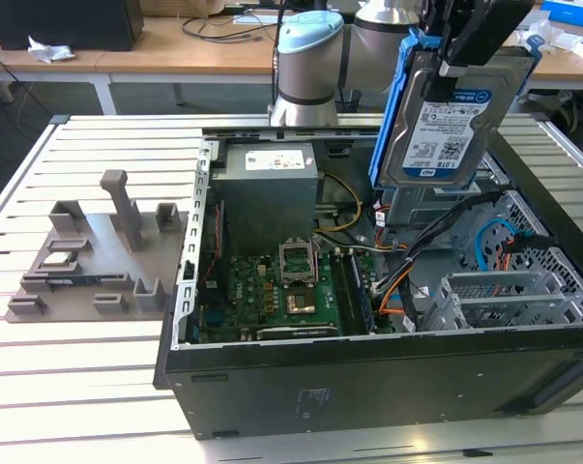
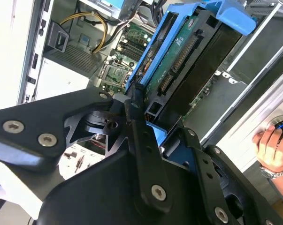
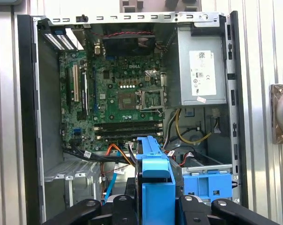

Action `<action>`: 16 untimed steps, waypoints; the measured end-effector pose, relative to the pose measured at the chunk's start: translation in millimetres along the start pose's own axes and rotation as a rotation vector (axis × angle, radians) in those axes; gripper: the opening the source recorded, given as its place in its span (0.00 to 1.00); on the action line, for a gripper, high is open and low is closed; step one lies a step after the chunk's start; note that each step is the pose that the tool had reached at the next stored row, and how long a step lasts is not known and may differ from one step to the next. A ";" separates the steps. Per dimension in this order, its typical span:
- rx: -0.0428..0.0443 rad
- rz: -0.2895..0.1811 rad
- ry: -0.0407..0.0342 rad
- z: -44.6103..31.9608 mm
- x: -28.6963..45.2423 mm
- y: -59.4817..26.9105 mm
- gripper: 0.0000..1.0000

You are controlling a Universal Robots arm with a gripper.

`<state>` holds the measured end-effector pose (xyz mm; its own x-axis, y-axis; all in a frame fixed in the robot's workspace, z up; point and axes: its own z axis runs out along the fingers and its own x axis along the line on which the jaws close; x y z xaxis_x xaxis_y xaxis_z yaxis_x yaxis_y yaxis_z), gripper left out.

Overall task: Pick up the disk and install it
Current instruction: 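Pick up the disk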

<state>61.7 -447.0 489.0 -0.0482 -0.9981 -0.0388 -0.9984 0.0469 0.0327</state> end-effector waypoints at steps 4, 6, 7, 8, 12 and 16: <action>0.0000 0.000 0.0001 0.3 1.6 -0.1 0.37; 0.0000 0.000 0.0001 0.6 2.9 -0.2 0.37; 0.0000 0.000 0.0002 0.6 3.4 -0.2 0.37; 0.0000 0.000 0.0001 0.8 3.8 -0.2 0.37; 0.0000 0.000 0.0001 1.1 6.2 -0.4 0.37; 0.0000 0.000 0.0001 1.7 9.0 -0.5 0.37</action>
<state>61.7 -456.0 487.0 -0.0482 -0.9981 -0.0387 -0.9984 0.0469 0.0327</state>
